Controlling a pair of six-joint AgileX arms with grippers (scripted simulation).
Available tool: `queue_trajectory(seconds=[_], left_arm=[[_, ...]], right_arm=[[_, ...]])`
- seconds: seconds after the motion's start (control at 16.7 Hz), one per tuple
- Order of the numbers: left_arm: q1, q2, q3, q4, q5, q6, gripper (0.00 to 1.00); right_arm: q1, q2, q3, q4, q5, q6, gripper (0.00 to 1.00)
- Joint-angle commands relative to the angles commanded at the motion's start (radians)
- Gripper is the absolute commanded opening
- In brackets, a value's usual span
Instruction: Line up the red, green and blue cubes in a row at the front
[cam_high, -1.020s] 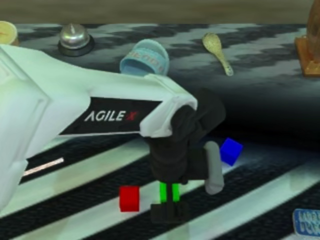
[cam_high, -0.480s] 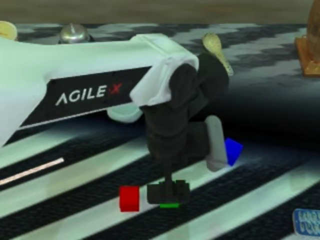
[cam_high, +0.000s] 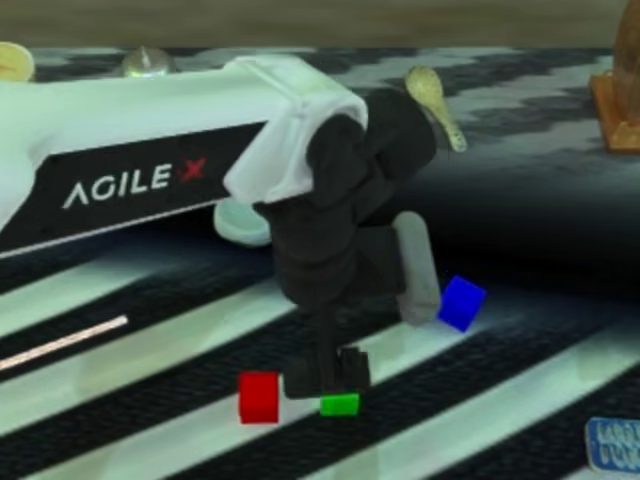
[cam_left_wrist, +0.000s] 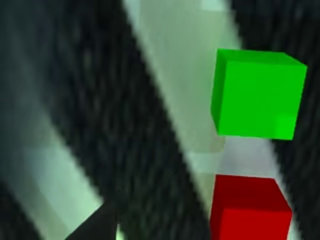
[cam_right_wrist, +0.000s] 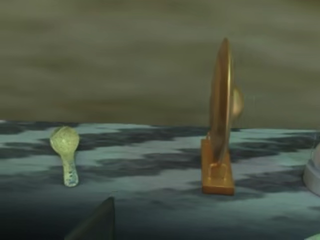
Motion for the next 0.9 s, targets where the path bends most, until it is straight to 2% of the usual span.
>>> queue_trajectory(seconds=[0.3,0.9], left_arm=[[0.144,-0.292,-0.246,0.167,-0.011,-0.105,1.00],[0.562,-1.228,-1.005,0.641,-0.018,-0.439,1.00]], right_arm=[[0.086,0.315,0.276,-0.180,0.000,-0.076,1.00],[0.324,1.392,1.019,-0.718,0.001,-0.293,1.00]])
